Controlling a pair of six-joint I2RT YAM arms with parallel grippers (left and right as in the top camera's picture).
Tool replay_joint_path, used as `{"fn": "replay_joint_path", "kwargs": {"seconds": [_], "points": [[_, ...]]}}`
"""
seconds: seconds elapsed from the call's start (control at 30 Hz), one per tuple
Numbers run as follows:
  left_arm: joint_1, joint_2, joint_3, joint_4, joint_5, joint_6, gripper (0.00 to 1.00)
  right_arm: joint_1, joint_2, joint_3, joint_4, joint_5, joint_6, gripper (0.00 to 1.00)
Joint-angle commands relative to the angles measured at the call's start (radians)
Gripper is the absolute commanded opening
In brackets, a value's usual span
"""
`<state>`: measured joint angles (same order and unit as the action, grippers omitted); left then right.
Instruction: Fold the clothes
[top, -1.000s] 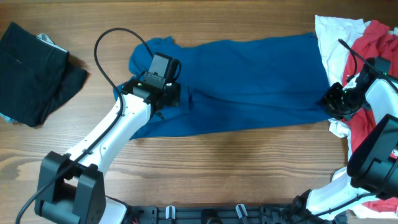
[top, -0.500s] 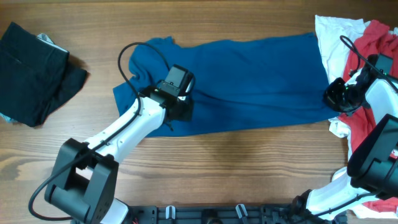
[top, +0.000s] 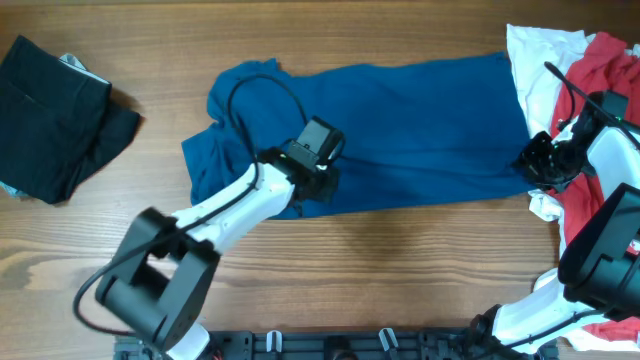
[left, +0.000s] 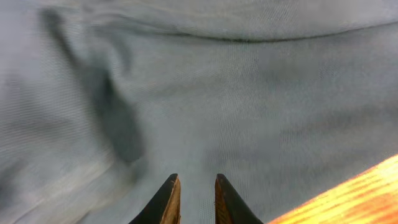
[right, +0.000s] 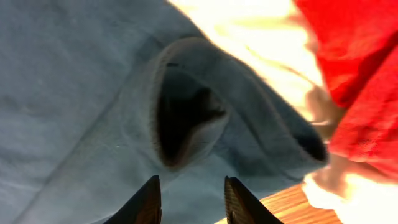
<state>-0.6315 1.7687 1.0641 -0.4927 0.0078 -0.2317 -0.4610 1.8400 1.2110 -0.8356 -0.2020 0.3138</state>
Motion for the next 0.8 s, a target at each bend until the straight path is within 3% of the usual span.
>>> {"fn": "replay_joint_path", "kwargs": {"seconds": [0.0, 0.37, 0.77], "points": [[-0.008, 0.056, -0.007, 0.015, 0.011, -0.024, 0.19, 0.000, -0.026, -0.021, 0.005, 0.053, 0.001, 0.33], [-0.008, 0.061, -0.007, 0.027, 0.037, -0.039, 0.19, 0.000, -0.026, -0.135, 0.221, -0.011, 0.004, 0.24], [-0.008, 0.061, -0.007, 0.030, 0.037, -0.046, 0.20, 0.000, -0.024, -0.140, 0.313, -0.087, 0.003, 0.24]]}}
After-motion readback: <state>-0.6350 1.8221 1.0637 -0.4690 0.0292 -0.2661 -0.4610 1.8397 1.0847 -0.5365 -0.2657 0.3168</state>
